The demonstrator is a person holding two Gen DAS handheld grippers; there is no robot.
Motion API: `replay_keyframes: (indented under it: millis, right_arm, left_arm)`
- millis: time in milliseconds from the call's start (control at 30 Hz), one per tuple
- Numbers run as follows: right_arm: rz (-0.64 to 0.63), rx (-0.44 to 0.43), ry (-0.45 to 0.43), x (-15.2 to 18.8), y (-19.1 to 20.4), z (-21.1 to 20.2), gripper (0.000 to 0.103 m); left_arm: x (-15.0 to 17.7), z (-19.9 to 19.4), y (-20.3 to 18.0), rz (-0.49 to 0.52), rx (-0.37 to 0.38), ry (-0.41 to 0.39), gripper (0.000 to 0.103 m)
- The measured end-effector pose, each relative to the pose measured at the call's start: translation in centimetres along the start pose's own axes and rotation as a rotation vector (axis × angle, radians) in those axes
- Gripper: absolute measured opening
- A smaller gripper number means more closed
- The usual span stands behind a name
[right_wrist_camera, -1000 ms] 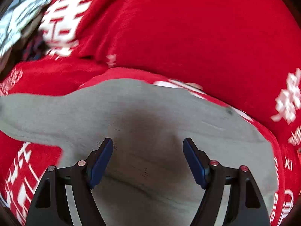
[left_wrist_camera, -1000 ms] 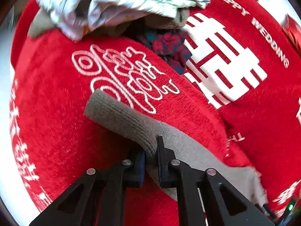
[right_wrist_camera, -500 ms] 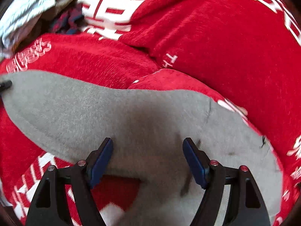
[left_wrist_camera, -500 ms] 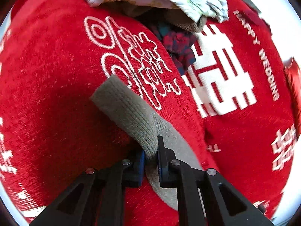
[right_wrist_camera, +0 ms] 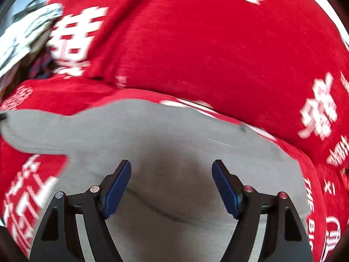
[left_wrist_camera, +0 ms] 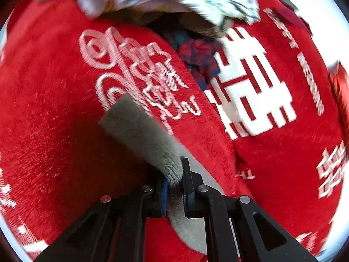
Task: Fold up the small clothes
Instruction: 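Carry the held sleeve across the chest toward the right gripper and release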
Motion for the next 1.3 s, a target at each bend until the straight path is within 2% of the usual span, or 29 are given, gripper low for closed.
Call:
replay_keyframes:
  millis: [133,267,500,667,767,1000,1300]
  right_arm:
    - [0.102,0.067,0.081,1.5,-4.6,2.1,0.079]
    - [0.192,0.062,0.126,2.7,-7.5,3.0,0.079]
    - [0.225,0.081,0.101,3.7,-11.7,2.0,0.079]
    - [0.310,0.051,0.136,6.0,-15.5,2.0,0.079]
    - [0.338,-0.001,0.142,6.7,-16.4,2.2,0.079]
    - [0.283,-0.001,0.154,6.4,-15.6,2.4,0.081]
    - [0.253,-0.018,0.115,7.7,-16.8,0.5,0.081]
  left_arm:
    - [1.8,1.3,-5.6,0.150,-0.064,0.032,0.011]
    - [5.2,3.9,-11.8,0.281,-0.092,0.097,0.011]
    - [13.1,8.8,-20.7,0.456,-0.115,0.221,0.011]
    - [18.7,11.0,-25.8,0.566,-0.133,0.279,0.011]
    - [21.7,11.7,-28.1,0.617,-0.133,0.306,0.011]
    - [28.9,13.4,-33.3,0.743,-0.134,0.357,0.011]
    - [34.0,14.1,-36.6,0.830,-0.126,0.381,0.011]
Point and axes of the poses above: each gripper's, at about its wrist camera, not at the fingertips, and z roughly the way its jaws point, y to its left, x to its underside, the point moved 1 cm from there along z, roughly the way its jaws point, and after that the axes turned 4 degrees about x, right-handed, at the moved point
